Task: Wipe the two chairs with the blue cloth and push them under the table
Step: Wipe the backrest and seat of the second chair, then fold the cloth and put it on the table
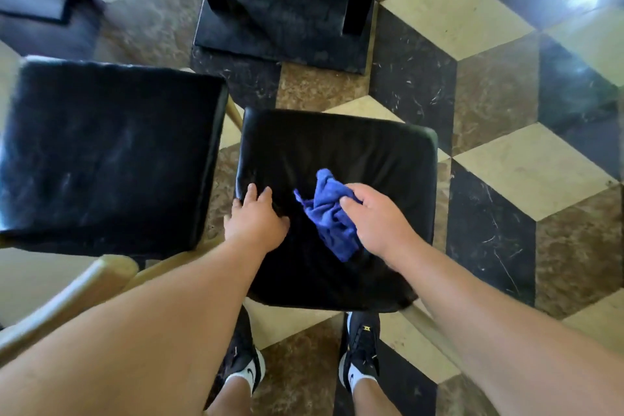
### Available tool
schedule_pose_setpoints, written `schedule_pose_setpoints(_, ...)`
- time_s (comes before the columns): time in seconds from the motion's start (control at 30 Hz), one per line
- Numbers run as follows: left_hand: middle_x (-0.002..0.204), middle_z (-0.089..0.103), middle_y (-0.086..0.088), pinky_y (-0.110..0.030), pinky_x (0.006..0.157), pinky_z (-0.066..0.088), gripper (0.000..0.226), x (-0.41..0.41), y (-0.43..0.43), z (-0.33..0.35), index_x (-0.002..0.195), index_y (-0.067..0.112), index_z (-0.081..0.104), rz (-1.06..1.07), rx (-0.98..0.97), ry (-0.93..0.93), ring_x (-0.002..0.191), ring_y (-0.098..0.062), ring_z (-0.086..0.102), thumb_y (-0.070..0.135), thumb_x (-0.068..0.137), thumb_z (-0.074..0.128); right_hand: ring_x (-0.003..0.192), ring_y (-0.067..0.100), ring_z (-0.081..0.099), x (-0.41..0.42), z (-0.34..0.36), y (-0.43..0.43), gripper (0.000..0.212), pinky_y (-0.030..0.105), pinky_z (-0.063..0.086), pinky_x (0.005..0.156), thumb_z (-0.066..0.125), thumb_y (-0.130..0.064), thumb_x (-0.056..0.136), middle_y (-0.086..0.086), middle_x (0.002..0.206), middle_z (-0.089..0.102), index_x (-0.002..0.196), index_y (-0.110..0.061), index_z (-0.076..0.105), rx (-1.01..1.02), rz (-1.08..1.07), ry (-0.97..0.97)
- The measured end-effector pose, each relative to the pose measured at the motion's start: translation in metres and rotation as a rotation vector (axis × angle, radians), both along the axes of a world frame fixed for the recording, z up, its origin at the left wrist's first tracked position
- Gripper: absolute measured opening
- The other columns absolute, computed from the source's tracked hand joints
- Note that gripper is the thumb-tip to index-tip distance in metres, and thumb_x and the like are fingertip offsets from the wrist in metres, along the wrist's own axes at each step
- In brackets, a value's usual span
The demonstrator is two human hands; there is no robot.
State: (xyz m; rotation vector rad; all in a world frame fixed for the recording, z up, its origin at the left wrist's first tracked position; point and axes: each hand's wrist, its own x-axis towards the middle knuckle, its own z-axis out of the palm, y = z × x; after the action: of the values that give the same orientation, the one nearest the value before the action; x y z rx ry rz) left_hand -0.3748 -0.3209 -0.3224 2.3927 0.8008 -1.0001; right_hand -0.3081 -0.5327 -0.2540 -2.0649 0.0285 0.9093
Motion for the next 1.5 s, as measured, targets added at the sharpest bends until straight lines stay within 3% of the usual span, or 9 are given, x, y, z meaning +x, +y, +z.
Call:
schedule_pose_setpoints(0.1, 0.150, 0.062, -0.006, -0.032, 0.108, 0.047, 0.064, 0.021, 0.007, 0.048, 0.154, 0.022, 0.055, 0.143, -0.301, -0.027, 0.134, -0.026, 0.061, 0.032, 0.095, 0.075, 0.105, 0.022, 0.071, 0.013, 0.047, 0.017, 0.024, 0.042, 0.059, 0.087, 0.048, -0.027, 0.100, 0.001, 0.109, 0.077, 0.111, -0.029, 0.070, 0.207, -0.252, 0.195)
schedule_pose_setpoints(0.17, 0.122, 0.077, 0.001, -0.032, 0.101, 0.055, 0.050, 0.030, 0.011, 0.087, 0.135, 0.022, 0.071, 0.323, -0.499, -0.094, 0.111, -0.019, 0.073, 0.023, 0.086, 0.081, 0.102, 0.019, 0.074, 0.020, 0.081, 0.031, 0.028, 0.035, 0.061, 0.077, 0.044, -0.023, 0.104, -0.001, 0.110, 0.079, 0.113, -0.028, 0.070, 0.345, -0.386, 0.300)
schedule_pose_setpoints(0.33, 0.143, 0.060, 0.006, -0.033, 0.109, 0.048, 0.087, 0.052, 0.047, 0.188, 0.145, 0.028, 0.053, 0.507, -0.754, -0.389, 0.126, -0.010, 0.059, 0.019, 0.067, 0.092, 0.115, 0.032, 0.070, 0.037, 0.166, 0.067, 0.034, 0.051, 0.048, 0.109, 0.042, -0.017, 0.104, 0.015, 0.120, 0.075, 0.119, -0.012, 0.072, 0.513, -0.590, 0.339)
schedule_pose_setpoints(0.5, 0.092, 0.078, 0.001, -0.016, 0.067, 0.052, 0.038, 0.061, 0.091, 0.288, 0.107, 0.019, 0.069, 0.288, -0.927, -0.350, 0.079, -0.010, 0.070, -0.002, 0.077, 0.080, 0.119, 0.041, 0.066, 0.042, 0.246, 0.101, 0.036, 0.060, 0.043, 0.112, 0.043, -0.018, 0.103, 0.022, 0.122, 0.073, 0.122, -0.005, 0.070, 0.556, -0.558, 0.313)
schedule_pose_setpoints(0.63, 0.085, 0.067, -0.011, -0.027, 0.069, 0.047, 0.027, 0.055, 0.114, 0.365, 0.085, 0.023, 0.080, 0.212, -1.084, -0.317, 0.076, -0.015, 0.062, 0.015, 0.068, 0.062, 0.126, 0.045, 0.060, 0.040, 0.305, 0.126, 0.046, 0.060, 0.039, 0.113, 0.044, -0.020, 0.099, 0.030, 0.135, 0.063, 0.136, 0.001, 0.060, 0.601, -0.494, 0.297)
schedule_pose_setpoints(0.77, 0.108, 0.075, -0.004, -0.035, 0.095, 0.047, 0.043, 0.050, 0.128, 0.405, 0.113, 0.017, 0.074, 0.192, -1.086, -0.337, 0.104, -0.016, 0.067, 0.015, 0.071, 0.067, 0.103, 0.038, 0.062, 0.034, 0.350, 0.145, 0.048, 0.048, 0.048, 0.090, 0.051, -0.024, 0.093, 0.031, 0.118, 0.066, 0.126, 0.009, 0.062, 0.621, -0.426, 0.263)
schedule_pose_setpoints(1.13, 0.102, 0.082, -0.007, -0.022, 0.065, 0.057, 0.011, 0.073, 0.135, 0.456, 0.108, 0.014, 0.074, 0.427, -0.971, -0.702, 0.087, -0.016, 0.078, 0.021, 0.106, 0.067, 0.112, 0.027, 0.071, 0.030, 0.369, 0.162, 0.066, 0.045, 0.053, 0.098, 0.063, -0.071, 0.088, 0.011, 0.126, 0.073, 0.128, -0.020, 0.072, 0.853, -0.473, 0.253)
schedule_pose_setpoints(1.33, 0.091, 0.081, -0.004, -0.022, 0.061, 0.056, 0.010, 0.095, 0.135, 0.469, 0.107, 0.012, 0.072, 0.428, -0.860, -0.704, 0.076, -0.013, 0.075, 0.018, 0.107, 0.064, 0.119, 0.030, 0.066, 0.048, 0.364, 0.166, 0.063, 0.043, 0.052, 0.097, 0.070, -0.025, 0.097, 0.009, 0.133, 0.068, 0.153, -0.017, 0.041, 0.673, -0.425, 0.183)
schedule_pose_setpoints(1.5, 0.115, 0.079, -0.018, -0.053, 0.095, 0.060, 0.018, 0.108, 0.133, 0.471, 0.118, 0.009, 0.071, 0.473, -0.763, -0.676, 0.101, -0.033, 0.077, 0.022, 0.108, 0.065, 0.120, 0.026, 0.065, 0.081, 0.370, 0.152, 0.041, 0.050, 0.052, 0.105, 0.054, -0.013, 0.102, 0.008, 0.131, 0.066, 0.141, -0.025, 0.056, 0.627, -0.514, 0.052)
